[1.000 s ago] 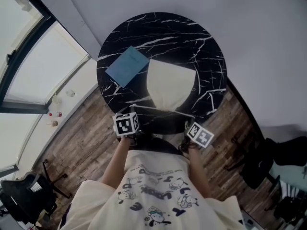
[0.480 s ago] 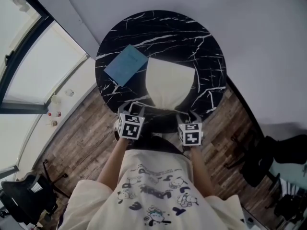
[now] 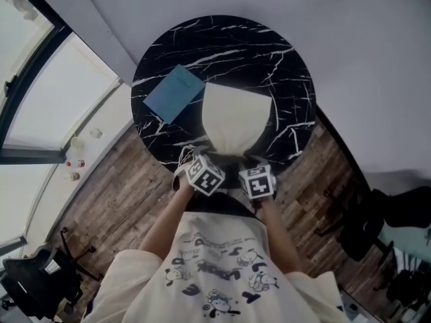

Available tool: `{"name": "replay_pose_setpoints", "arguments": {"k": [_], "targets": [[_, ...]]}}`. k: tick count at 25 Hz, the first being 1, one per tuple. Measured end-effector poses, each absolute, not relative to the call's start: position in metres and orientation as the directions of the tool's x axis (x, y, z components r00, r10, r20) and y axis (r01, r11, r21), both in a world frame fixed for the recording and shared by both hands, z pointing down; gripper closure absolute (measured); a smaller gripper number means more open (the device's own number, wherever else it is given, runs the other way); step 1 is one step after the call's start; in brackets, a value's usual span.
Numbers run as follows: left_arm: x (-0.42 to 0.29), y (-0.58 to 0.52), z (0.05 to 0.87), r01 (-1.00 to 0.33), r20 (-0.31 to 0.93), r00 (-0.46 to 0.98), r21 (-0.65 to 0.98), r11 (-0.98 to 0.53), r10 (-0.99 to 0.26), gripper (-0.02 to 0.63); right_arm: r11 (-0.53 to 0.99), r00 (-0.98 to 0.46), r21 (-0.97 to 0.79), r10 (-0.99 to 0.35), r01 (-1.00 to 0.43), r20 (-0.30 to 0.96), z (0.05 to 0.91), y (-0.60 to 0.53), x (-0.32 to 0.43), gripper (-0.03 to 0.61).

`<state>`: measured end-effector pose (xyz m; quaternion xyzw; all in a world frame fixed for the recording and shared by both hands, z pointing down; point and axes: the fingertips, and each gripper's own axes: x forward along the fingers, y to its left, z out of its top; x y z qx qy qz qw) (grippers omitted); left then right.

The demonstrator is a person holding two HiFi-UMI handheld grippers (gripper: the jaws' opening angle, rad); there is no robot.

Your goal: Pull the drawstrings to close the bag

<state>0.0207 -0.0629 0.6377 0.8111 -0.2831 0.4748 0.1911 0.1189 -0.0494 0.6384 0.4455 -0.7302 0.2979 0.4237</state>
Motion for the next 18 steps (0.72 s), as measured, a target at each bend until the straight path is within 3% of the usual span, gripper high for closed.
{"name": "replay_pose_setpoints", "arguments": {"k": [3, 5, 10, 18], "targets": [[0.018, -0.063, 0.647, -0.653, 0.897, 0.356, 0.039, -0.756, -0.262, 0.405, 0.42, -0.231, -0.051, -0.39, -0.906, 0.891, 0.642, -0.049, 0.119, 0.517], [0.014, -0.065, 0.649, -0.67, 0.903, 0.33, 0.019, -0.742, -0.274, 0.557, 0.408, -0.236, -0.063, -0.39, -0.911, 0.89, 0.641, -0.049, 0.116, 0.544], [0.01, -0.065, 0.653, -0.738, 0.908, 0.318, 0.055, -0.673, -0.274, 0.566, 0.337, -0.226, -0.082, -0.412, -0.938, 0.883, 0.642, -0.051, 0.123, 0.557], [0.003, -0.084, 0.639, -0.926, 0.849, 0.352, 0.256, -0.276, -0.394, 0.568, 0.044, -0.176, -0.18, -0.528, -0.983, 0.831, 0.633, -0.063, 0.135, 0.56]]}}
